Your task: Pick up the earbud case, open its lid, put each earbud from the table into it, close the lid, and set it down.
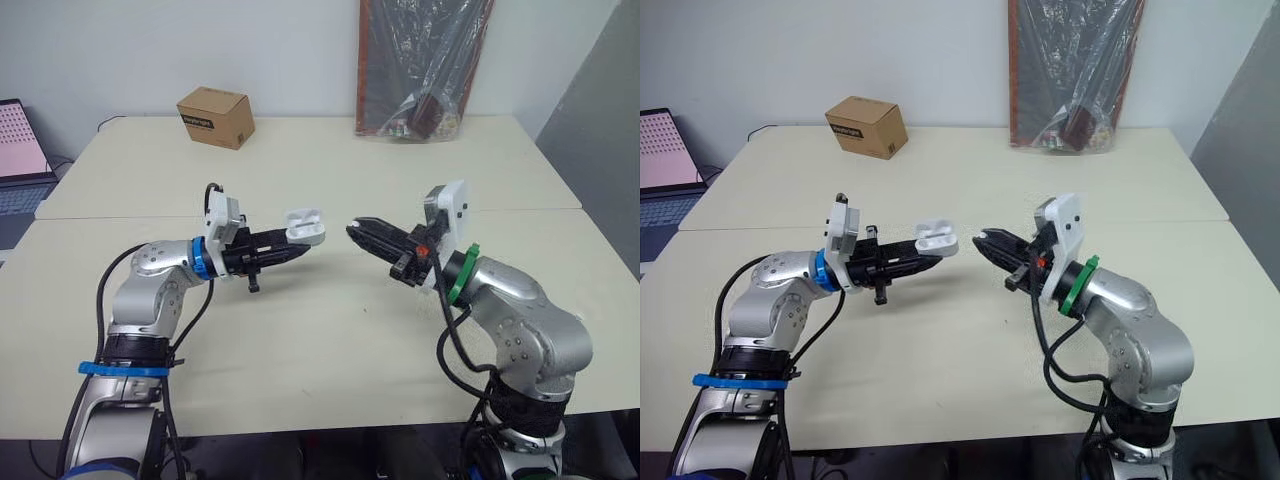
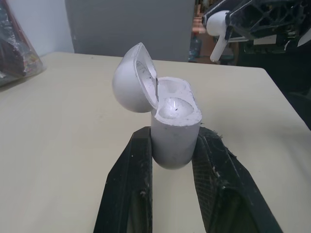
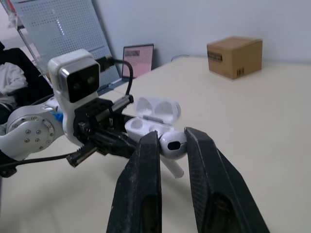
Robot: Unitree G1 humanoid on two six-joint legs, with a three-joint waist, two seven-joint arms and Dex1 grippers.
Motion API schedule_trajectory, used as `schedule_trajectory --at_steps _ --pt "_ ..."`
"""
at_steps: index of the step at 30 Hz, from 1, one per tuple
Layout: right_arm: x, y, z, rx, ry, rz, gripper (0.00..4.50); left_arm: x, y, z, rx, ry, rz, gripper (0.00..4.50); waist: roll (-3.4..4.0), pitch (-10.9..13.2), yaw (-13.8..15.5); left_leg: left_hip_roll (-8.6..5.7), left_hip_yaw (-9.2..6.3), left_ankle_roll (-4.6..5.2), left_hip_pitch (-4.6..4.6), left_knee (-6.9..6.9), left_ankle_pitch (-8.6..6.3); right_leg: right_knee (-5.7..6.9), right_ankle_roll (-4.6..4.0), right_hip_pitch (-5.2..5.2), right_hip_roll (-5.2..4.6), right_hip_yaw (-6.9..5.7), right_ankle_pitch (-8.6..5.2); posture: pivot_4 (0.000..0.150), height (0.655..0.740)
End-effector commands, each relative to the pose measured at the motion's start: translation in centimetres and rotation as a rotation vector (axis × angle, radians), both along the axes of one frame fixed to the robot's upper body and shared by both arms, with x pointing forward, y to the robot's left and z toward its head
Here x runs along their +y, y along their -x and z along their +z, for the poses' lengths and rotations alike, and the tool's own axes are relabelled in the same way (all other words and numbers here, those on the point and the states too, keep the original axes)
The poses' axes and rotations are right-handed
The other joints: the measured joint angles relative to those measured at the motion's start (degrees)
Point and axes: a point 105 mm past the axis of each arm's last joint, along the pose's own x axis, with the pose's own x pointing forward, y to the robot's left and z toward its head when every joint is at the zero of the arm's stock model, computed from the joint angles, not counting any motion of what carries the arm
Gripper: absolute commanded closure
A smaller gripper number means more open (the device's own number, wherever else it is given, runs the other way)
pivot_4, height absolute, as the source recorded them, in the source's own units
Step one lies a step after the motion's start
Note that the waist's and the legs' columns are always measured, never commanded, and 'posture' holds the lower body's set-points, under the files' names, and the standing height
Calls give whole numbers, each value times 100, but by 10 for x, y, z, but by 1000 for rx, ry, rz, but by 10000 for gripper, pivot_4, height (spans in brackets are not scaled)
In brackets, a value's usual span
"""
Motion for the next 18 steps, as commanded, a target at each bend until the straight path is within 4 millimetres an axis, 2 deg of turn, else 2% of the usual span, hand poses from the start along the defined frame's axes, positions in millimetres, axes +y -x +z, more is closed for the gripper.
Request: schedule_trajectory --at_steps 1,3,8,18 --pt "12 4 10 -102 -27 33 41287 -1 -2 11 -39 -1 -16 37436 0 0 -6 0 0 0 0 0 0 0 0 0 0 1 0 1500 7400" --pt "19 2 10 -102 -50 44 41287 -1 -3 12 -38 -4 -21 37436 0 0 -13 1 0 0 1 1 0 0 0 0 1 1 0 1500 7400" --pt "29 -9 9 27 -132 31 41287 -3 -5 13 -37 -10 -36 37436 0 0 -15 1 0 0 0 1 0 1 -1 0 1 2 1 1500 7400" --pt "38 -11 34 41 -248 24 41287 -11 -9 10 -29 -5 -58 37436 0 0 -15 1 -1 0 -1 0 0 -1 -1 -1 1 1 0 1500 7400"
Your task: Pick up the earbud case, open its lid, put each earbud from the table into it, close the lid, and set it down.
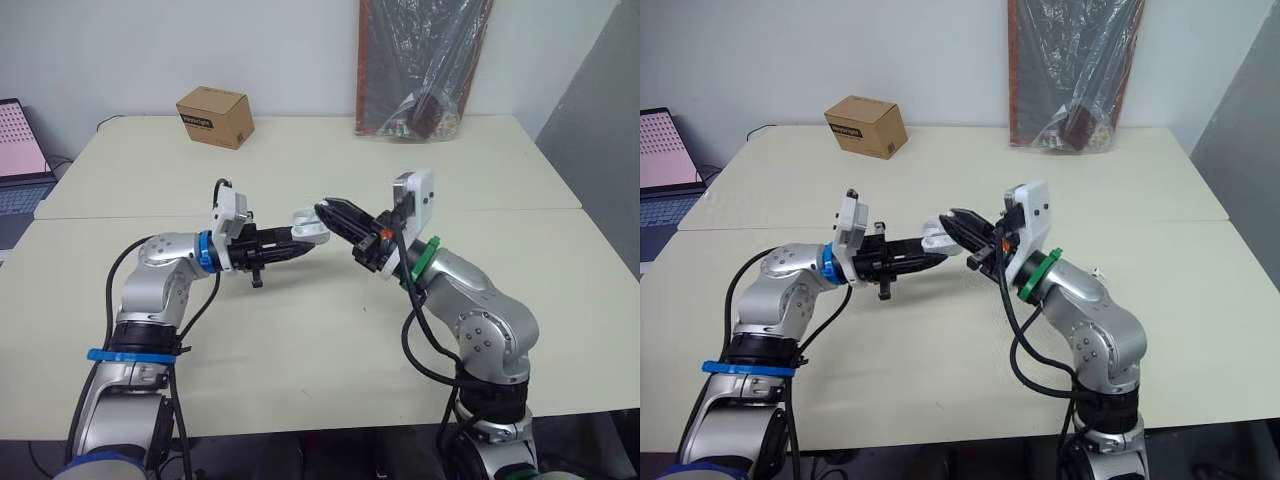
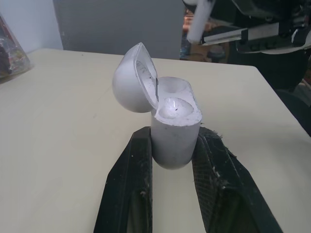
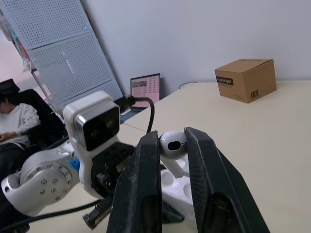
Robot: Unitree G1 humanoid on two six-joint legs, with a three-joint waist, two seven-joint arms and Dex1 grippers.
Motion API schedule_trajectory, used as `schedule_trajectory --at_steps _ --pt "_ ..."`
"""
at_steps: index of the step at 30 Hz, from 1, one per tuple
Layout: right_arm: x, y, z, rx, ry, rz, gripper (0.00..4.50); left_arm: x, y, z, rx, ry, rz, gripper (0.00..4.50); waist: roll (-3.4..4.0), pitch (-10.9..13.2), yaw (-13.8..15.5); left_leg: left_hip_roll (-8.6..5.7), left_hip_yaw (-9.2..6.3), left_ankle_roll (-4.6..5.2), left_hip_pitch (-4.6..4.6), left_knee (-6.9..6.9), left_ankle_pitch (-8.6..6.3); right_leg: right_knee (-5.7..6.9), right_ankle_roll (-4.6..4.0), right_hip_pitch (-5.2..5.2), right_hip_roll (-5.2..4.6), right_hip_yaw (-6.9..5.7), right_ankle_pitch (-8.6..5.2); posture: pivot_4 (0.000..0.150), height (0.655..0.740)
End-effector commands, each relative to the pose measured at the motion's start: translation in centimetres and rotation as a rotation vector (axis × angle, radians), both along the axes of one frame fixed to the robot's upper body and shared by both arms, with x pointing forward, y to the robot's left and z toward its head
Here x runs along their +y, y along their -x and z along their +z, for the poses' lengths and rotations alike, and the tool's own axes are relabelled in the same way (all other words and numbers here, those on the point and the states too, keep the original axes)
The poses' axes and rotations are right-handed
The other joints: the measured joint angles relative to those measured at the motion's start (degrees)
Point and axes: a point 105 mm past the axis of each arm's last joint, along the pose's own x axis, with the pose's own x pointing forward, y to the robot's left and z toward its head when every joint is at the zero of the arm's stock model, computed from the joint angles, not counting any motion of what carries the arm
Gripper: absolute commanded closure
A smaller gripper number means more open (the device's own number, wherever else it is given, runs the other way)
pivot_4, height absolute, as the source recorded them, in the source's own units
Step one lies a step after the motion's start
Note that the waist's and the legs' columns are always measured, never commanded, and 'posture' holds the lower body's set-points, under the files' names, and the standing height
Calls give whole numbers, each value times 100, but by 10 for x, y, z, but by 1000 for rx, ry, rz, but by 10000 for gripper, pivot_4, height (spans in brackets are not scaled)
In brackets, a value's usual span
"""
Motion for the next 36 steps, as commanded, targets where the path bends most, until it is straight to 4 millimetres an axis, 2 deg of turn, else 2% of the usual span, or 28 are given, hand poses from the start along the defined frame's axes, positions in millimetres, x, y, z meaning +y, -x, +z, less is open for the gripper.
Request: schedule_trajectory --at_steps 1,8,36 --pt "4 6 17 -41 -33 20 41287 -5 -1 11 -54 5 -21 37436 0 0 -1 0 0 0 0 0 0 1 0 0 0 0 0 1500 7400" --pt "13 6 17 -33 -6 35 41287 -11 -4 14 -61 34 -25 37436 0 0 1 0 -1 0 -3 0 0 -1 0 -1 0 -1 0 1500 7400" --pt "20 -9 7 6 34 -72 41287 -17 -10 30 -94 118 13 37436 0 0 -4 0 0 1 -3 -1 0 -1 0 -1 0 0 0 1500 7400"
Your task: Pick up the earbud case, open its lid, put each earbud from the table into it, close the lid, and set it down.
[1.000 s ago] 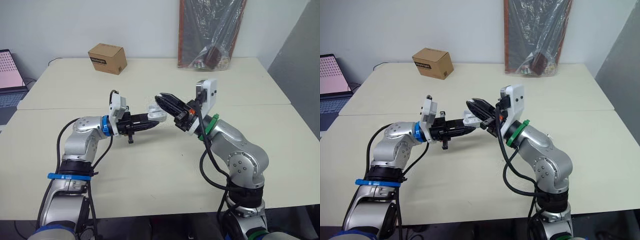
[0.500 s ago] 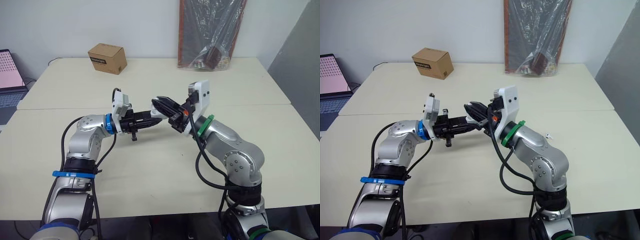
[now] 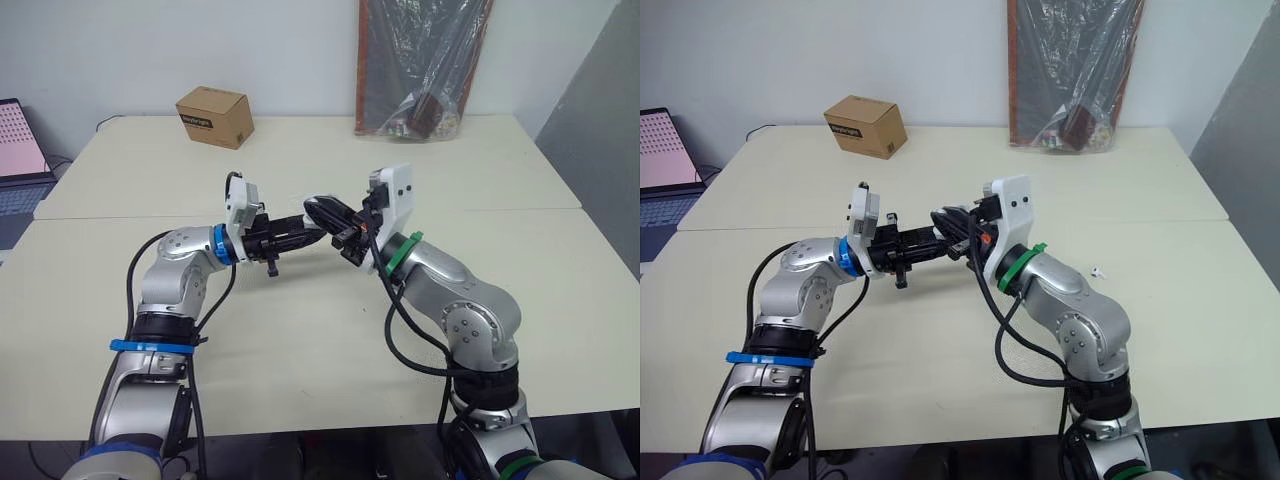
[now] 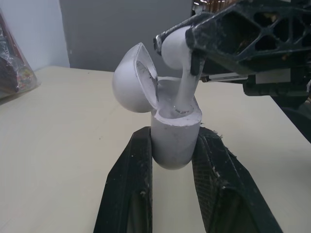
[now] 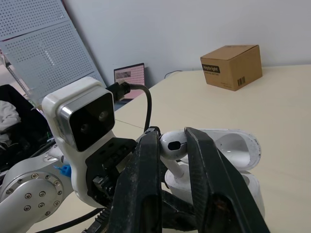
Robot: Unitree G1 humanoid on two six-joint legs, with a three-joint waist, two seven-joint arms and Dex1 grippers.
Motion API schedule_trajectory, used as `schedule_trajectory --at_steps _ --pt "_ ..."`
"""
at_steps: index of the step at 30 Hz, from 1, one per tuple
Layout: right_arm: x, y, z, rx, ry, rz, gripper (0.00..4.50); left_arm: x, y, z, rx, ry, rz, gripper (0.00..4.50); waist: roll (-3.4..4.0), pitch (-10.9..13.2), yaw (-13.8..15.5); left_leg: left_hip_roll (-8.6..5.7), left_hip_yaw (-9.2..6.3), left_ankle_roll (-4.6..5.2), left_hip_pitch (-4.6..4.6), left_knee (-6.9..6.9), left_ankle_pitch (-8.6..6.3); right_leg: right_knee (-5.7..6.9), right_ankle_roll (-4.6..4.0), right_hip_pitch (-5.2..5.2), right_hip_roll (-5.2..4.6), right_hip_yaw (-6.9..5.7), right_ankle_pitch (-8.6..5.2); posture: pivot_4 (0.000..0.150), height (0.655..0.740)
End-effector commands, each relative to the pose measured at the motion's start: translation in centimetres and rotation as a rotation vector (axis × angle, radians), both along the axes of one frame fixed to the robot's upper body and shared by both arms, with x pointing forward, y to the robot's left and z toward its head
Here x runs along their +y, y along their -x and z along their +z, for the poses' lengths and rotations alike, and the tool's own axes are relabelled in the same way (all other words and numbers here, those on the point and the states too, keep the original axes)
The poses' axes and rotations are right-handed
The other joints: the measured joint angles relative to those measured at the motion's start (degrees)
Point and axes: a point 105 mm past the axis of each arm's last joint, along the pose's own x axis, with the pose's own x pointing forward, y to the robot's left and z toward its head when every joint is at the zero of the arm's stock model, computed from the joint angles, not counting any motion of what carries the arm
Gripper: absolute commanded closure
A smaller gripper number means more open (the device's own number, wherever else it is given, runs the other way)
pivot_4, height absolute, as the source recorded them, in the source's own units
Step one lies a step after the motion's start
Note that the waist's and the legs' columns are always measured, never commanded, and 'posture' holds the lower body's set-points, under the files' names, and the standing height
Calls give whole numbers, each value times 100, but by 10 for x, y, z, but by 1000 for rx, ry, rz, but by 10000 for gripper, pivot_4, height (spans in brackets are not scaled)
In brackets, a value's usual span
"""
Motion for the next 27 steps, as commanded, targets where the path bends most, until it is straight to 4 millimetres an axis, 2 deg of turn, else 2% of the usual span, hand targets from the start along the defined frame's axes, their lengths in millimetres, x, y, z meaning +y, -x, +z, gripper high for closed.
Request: schedule_trajectory --at_steps 1,8,18,27 --pt "5 3 16 -64 -23 -5 41287 -1 1 20 -70 33 -3 37436 0 0 0 0 0 0 0 0 0 0 0 0 0 0 0 1500 7400" --pt "6 -1 13 -55 -4 -42 41287 -2 -1 23 -83 64 21 37436 0 0 2 0 0 0 -2 0 0 -2 0 0 0 0 0 1500 7400" --pt "5 -1 5 -27 45 -113 41287 -8 -4 39 -113 167 78 37436 0 0 3 0 -1 0 -3 -1 0 -2 0 -2 0 -1 0 1500 7400" --pt "8 1 -2 4 78 -94 41287 -9 -1 41 -126 191 83 37436 0 0 2 0 -1 0 -3 -1 0 -2 0 -1 0 -1 0 1500 7400"
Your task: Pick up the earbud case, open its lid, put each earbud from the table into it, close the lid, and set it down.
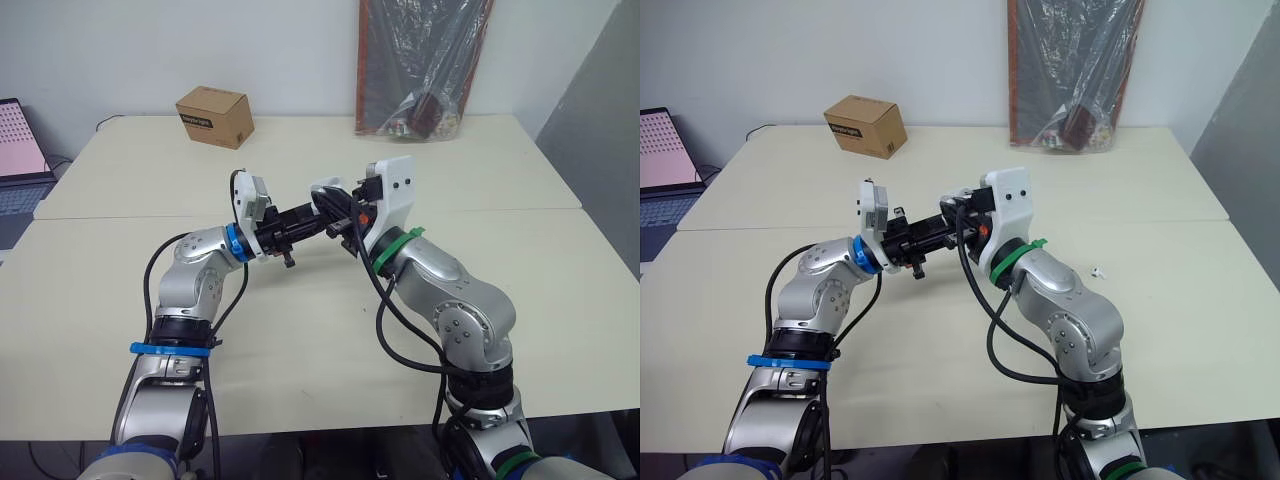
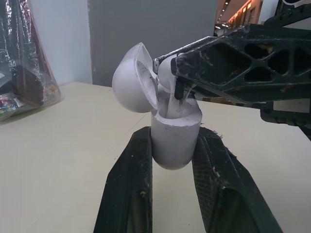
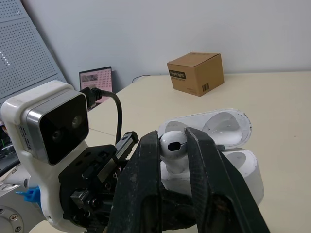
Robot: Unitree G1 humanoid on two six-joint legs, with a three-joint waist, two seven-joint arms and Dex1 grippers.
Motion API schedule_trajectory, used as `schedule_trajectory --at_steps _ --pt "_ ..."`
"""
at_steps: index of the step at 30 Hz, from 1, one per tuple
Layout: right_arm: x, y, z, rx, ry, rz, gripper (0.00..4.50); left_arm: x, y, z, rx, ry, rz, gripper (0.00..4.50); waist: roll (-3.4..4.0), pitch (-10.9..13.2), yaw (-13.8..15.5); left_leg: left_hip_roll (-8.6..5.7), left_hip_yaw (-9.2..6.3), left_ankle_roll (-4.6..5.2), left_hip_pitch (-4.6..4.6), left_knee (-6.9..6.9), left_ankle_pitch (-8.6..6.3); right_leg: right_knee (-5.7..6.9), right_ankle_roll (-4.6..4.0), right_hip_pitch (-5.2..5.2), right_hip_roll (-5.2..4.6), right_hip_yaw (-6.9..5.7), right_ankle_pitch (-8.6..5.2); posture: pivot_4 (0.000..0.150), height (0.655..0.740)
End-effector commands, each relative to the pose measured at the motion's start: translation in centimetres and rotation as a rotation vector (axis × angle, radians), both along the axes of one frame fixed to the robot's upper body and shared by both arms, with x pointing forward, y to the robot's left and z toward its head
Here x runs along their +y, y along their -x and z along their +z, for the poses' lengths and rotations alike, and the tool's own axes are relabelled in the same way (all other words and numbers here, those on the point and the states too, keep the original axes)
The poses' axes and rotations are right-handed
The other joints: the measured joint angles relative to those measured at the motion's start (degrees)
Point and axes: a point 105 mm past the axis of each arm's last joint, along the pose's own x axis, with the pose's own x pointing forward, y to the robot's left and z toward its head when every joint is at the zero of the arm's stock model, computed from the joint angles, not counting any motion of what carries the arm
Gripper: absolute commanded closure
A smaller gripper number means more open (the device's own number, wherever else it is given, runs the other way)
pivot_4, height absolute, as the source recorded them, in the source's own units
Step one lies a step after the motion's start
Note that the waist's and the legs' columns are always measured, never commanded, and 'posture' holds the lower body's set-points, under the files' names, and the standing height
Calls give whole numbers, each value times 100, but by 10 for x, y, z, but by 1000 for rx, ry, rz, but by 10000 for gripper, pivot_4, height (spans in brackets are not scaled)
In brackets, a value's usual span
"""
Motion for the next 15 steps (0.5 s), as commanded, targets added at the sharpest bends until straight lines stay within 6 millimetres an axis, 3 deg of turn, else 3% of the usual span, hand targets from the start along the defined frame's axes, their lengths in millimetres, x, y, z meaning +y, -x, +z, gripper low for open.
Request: schedule_trajectory --at_steps 1,10,15 --pt "8 6 -6 21 27 42 41287 4 7 35 -124 80 -3 37436 0 0 0 0 0 0 0 0 0 0 0 0 0 1 0 1500 7400" --pt "6 6 -5 4 45 38 41287 4 10 34 -123 93 -10 37436 0 0 0 0 0 0 0 0 0 -1 0 0 0 1 0 1500 7400" --pt "2 4 6 -63 30 12 24469 4 11 33 -119 90 -9 37436 0 0 -3 0 0 0 1 -1 0 -1 0 0 0 0 0 1500 7400"
